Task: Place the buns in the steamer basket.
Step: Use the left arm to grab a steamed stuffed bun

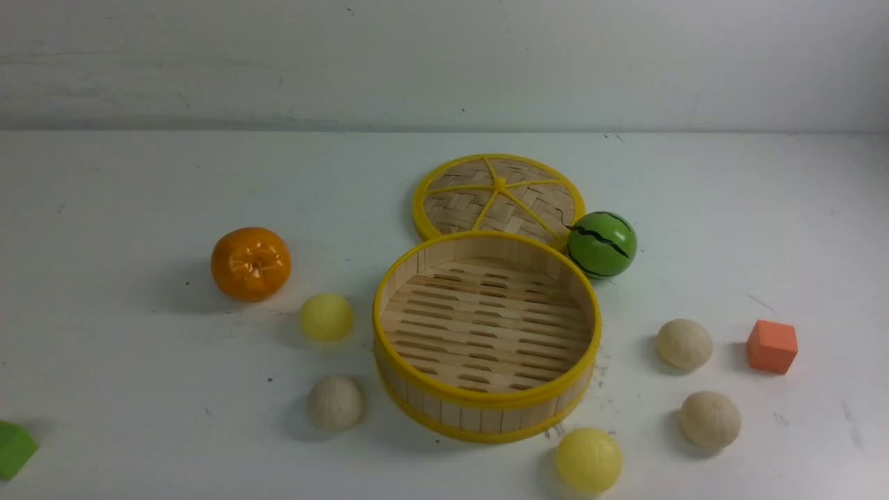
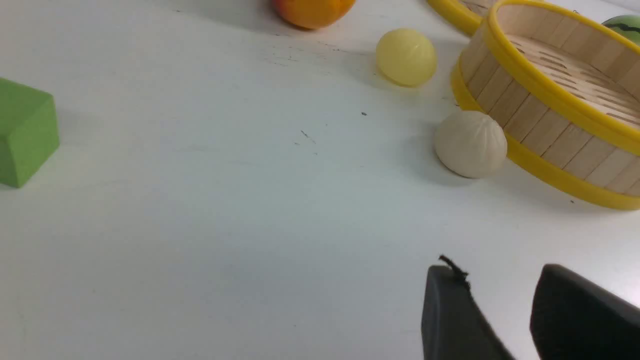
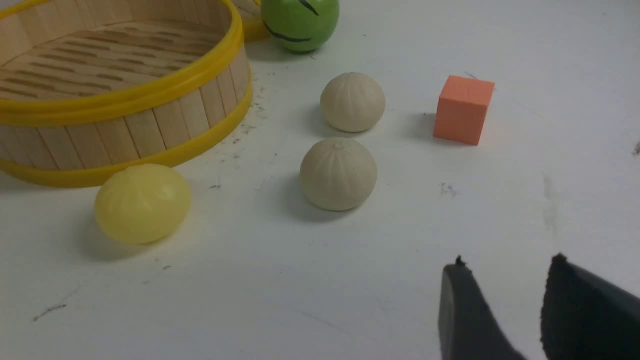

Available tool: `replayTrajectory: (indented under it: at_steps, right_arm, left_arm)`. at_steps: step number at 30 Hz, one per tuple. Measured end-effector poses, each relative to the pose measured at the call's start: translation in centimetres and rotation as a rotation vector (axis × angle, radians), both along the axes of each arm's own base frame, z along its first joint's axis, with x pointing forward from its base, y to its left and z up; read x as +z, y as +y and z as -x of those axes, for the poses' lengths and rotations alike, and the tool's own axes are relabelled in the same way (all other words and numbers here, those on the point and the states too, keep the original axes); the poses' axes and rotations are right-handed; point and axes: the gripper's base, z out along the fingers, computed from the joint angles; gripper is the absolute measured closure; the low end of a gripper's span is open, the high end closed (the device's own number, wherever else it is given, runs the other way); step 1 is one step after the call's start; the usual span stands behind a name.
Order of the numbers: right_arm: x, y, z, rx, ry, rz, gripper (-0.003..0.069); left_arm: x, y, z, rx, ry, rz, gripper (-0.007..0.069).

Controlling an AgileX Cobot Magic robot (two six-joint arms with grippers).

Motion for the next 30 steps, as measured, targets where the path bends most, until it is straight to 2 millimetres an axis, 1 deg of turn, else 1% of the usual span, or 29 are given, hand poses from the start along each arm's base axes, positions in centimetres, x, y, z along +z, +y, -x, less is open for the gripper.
replayTrajectory:
  at_steps: [28,30]
  right_arm:
    - [0.00,-0.02,0.00,-0.001,0.000,0.006,0.0419]
    - [-0.01,-0.08,-0.01,-0.002,-0.002,0.023,0.0419]
  left_arm:
    - [0.00,0.00,0.00,0.000,0.000,0.000,0.0387]
    - [0.19,-0.05,-0.05,0.007,-0.012,0.042,0.0387]
